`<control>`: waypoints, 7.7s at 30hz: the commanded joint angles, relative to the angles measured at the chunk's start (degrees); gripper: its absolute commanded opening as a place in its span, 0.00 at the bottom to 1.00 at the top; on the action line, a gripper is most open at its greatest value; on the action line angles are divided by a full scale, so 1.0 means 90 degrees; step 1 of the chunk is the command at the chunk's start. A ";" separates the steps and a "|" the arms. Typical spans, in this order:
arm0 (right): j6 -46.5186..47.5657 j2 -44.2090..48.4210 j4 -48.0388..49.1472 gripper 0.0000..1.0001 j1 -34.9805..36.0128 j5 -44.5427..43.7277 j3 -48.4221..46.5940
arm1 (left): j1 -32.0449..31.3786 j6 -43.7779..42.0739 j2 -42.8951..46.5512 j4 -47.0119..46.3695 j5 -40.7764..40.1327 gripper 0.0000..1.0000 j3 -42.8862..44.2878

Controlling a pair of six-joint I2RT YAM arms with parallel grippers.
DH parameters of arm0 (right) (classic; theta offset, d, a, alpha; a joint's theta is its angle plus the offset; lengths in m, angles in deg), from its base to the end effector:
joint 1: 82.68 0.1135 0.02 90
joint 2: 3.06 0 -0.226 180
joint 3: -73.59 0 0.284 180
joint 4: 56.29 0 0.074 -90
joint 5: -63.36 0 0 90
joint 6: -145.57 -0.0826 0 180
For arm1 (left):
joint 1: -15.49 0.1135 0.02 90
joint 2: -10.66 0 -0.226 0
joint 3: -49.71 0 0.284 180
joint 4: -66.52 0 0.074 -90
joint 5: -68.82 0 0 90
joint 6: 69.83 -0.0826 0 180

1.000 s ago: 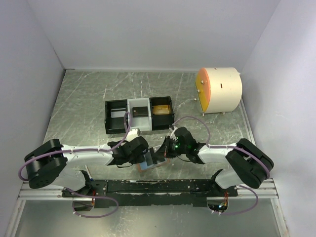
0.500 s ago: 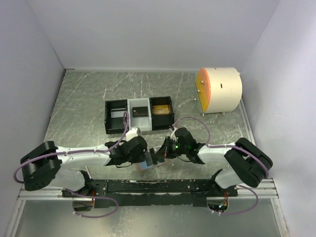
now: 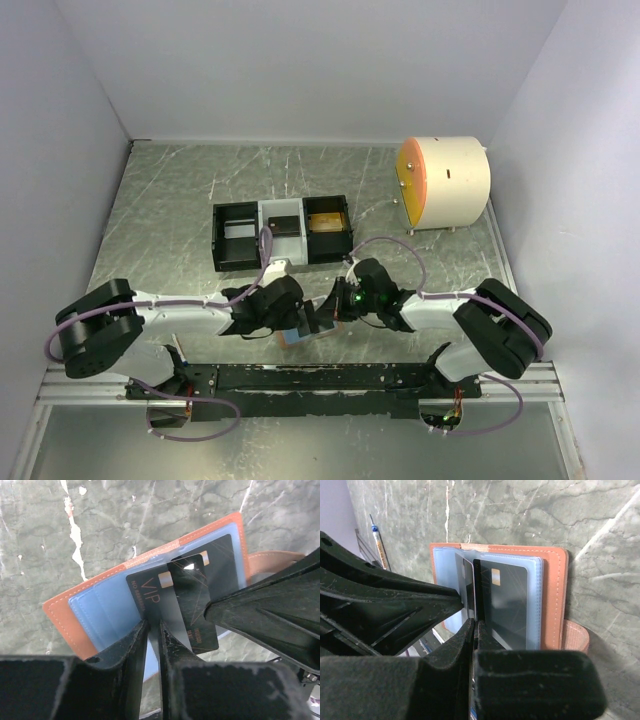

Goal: Take the credit cards out of the card holder

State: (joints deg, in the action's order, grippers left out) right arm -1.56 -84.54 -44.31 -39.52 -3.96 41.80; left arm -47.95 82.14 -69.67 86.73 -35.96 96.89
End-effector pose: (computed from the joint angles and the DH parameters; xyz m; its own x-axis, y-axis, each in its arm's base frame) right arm 0.1891 0.2210 0.0286 -0.9591 0.1630 -0.2313 -0.0886 0.6035 0.7925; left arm 0.1582 -0.2693 0.0575 -0.8719 -0.1646 -0.4611 0.0577 0.9007 -0.4306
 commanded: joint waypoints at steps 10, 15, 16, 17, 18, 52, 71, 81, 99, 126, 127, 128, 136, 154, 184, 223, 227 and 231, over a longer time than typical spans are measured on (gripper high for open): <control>0.0222 -0.0312 0.0084 0.15 -0.0076 0.0297 -0.0391 | -0.0031 0.0226 -0.0266 0.0452 -0.0102 0.19 -0.0098; 0.0252 -0.0546 0.0301 0.18 -0.0112 0.0626 -0.0479 | -0.0036 0.0235 -0.0302 0.0485 -0.0095 0.19 -0.0069; 0.0215 -0.0580 0.0389 0.19 -0.0124 0.0692 -0.0471 | -0.0032 0.0244 -0.0291 0.0484 -0.0100 0.18 -0.0077; 0.0203 -0.0634 0.0456 0.19 -0.0124 0.0761 -0.0474 | -0.0031 0.0250 -0.0276 0.0478 -0.0102 0.18 -0.0087; 0.0201 -0.0698 0.0496 0.19 -0.0127 0.0834 -0.0491 | -0.0031 0.0260 -0.0260 0.0469 -0.0102 0.18 -0.0088; 0.0804 -0.0581 -0.0313 0.19 -0.0274 0.0744 -0.0629 | -0.0031 0.0323 -0.0139 0.0249 0.0013 0.18 -0.0134; 0.1530 0.0517 -0.1040 0.00 -0.0270 0.0019 -0.0709 | -0.0032 0.0370 0.0475 0.0527 -0.0203 0.22 -0.0210; 0.2292 0.1447 -0.1061 0.00 -0.0076 -0.0826 -0.0646 | -0.0031 0.0120 0.0945 0.1052 -0.0369 0.38 0.0000; 0.4202 0.2614 -0.0534 0.00 0.1184 -0.2422 -0.0282 | 0.1375 -0.0942 0.0957 0.2987 -0.0275 0.97 0.1396; 0.8144 0.1971 -0.0794 0.00 0.1849 -0.3526 -0.1494 | 0.5076 -0.3609 0.3100 0.3129 -0.1190 1.00 0.1453; 0.8177 0.1801 -0.0831 0.00 0.1741 -0.3366 -0.1633 | 0.5076 -0.3776 0.3169 0.3017 -0.1165 0.99 0.1401; 0.8163 0.1613 -0.0869 0.00 0.1585 -0.3198 -0.1795 | 0.5076 -0.3878 0.3198 0.2966 -0.1179 1.00 0.1391; 0.8662 -0.0288 -0.1566 0.00 0.1000 -0.2624 -0.3613 | 0.5070 -0.3650 0.3110 0.3482 -0.1529 1.00 0.1610; 1.0528 -0.2543 -0.1634 0.00 0.0891 -0.3813 -0.5372 | 0.5066 -0.3800 0.3346 0.3325 -0.1261 1.00 0.1460; 1.2099 -0.4695 -0.1161 0.10 0.0676 -0.4196 -0.6657 | 0.5071 -0.3785 0.3378 0.3361 -0.1440 1.00 0.1509; 1.1272 -0.4444 -0.2141 0.64 0.0373 -0.3609 -0.6712 | 0.5062 -0.3852 0.3108 0.3404 -0.1281 1.00 0.1537; 1.1196 -0.4386 -0.2075 0.66 0.0369 -0.3581 -0.6675 | 0.5067 -0.3878 0.3060 0.3452 -0.1230 1.00 0.1566; 1.1115 -0.4426 -0.2041 0.67 0.0354 -0.3654 -0.6748 | 0.5066 -0.3887 0.3046 0.3497 -0.1187 1.00 0.1603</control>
State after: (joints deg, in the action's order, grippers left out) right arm 99.49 -125.56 -60.57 -35.93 -36.86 -18.22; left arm -2.59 48.00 -42.20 117.64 -47.72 110.07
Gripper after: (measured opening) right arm 0.663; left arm 0.998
